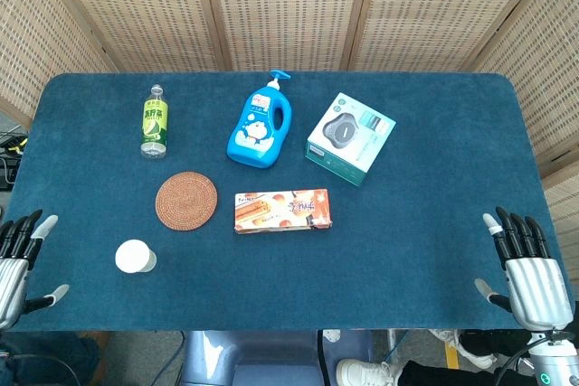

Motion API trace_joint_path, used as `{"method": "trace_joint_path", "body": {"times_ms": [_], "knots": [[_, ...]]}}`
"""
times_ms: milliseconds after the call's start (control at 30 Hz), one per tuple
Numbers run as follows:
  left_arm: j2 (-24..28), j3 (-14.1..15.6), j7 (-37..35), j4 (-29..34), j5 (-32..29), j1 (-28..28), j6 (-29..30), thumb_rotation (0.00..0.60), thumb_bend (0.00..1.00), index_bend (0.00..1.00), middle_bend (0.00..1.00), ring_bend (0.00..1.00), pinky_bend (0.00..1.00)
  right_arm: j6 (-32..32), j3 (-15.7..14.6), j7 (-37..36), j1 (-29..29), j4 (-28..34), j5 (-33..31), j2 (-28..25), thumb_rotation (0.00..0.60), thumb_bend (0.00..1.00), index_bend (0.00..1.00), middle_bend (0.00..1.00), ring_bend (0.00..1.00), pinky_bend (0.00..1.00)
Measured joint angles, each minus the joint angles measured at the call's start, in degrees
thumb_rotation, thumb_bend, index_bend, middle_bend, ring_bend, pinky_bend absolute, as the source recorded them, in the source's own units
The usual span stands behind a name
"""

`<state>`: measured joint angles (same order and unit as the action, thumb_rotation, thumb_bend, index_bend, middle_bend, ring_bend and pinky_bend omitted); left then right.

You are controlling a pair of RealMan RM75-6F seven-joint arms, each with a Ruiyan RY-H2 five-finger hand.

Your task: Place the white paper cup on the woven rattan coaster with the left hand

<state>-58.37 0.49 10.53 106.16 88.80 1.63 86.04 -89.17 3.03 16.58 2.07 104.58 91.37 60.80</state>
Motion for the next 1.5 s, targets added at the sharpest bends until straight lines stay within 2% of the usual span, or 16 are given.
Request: {"method": "trace_joint_path", "body": {"times_ms": [300,500,567,667,733,800,933,1067,1133,1267,1500], "knots": [[-2.7,0.2,0.2,-3.2,-1.8,5.8,-12.1,0.6,0.0,0.0,0.0,0.0,0.0,0.4,0.3,-0.8,0.1,-0.1,-0.8,-0.1,0.6,0.0,0.04,0.0,0.0,0.0],[-6.5,0.0,0.5,-6.7,-5.1,9.9,-19.5,0.6,0.0,0.0,0.0,0.0,0.0,0.6,0.3,-1.5,0.2,-0.2,-1.1,-0.4,0.6,0.0,0.04,0.0,0.0,0.0],[-7.7,0.0,-0.1,-8.2,-5.7,10.9,-21.0,0.6,0.0,0.0,0.0,0.0,0.03,0.6,0.3,-1.5,0.2,-0.2,-1.0,-0.5,0.6,0.0,0.04,0.0,0.0,0.0],[-9.3,-0.2,-1.2,-10.0,-5.8,11.8,-21.8,0.6,0.0,0.0,0.0,0.02,0.13,0.5,0.2,-1.5,0.2,-0.1,-0.9,-0.5,0.6,0.0,0.04,0.0,0.0,0.0],[-10.5,-0.6,-1.5,-11.5,-5.8,12.2,-21.7,0.6,0.0,0.0,0.01,0.07,0.18,0.5,0.2,-1.5,0.2,-0.1,-1.0,-0.5,0.6,0.0,0.04,0.0,0.0,0.0],[-11.8,-1.0,-1.5,-13.0,-5.7,12.6,-21.5,0.6,0.0,0.0,0.06,0.12,0.2,0.6,0.2,-1.5,0.2,-0.1,-1.1,-0.4,0.6,0.0,0.05,0.0,0.0,0.0],[-14.9,-1.6,-1.9,-16.7,-5.0,14.0,-21.6,0.6,0.0,0.04,0.24,0.26,0.27,0.6,0.3,-1.3,0.1,-0.2,-1.4,-0.3,0.6,0.0,0.05,0.0,0.0,0.0],[-16.2,-1.7,-1.6,-18.5,-4.8,15.5,-22.8,0.6,0.0,0.16,0.36,0.35,0.31,0.7,0.5,-0.9,0.2,-0.3,-1.9,0.0,0.6,0.0,0.06,0.0,0.0,0.0],[-16.6,-1.9,-1.0,-18.9,-5.2,15.9,-23.1,0.6,0.02,0.25,0.44,0.42,0.34,0.8,0.5,-0.8,0.3,-0.3,-2.1,0.1,0.6,0.0,0.06,0.0,0.0,0.0],[-17.0,-2.1,-1.3,-19.5,-5.3,16.3,-22.7,0.6,0.05,0.32,0.5,0.49,0.36,1.2,0.5,-0.3,0.4,-0.4,-2.4,0.3,0.6,0.0,0.06,0.0,0.0,0.0],[-15.0,-2.2,-1.9,-17.6,-6.7,17.3,-24.2,0.6,0.05,0.33,0.51,0.49,0.36,1.3,0.6,-0.1,0.5,-0.5,-2.6,0.5,0.6,0.0,0.07,0.0,0.0,0.0]]}}
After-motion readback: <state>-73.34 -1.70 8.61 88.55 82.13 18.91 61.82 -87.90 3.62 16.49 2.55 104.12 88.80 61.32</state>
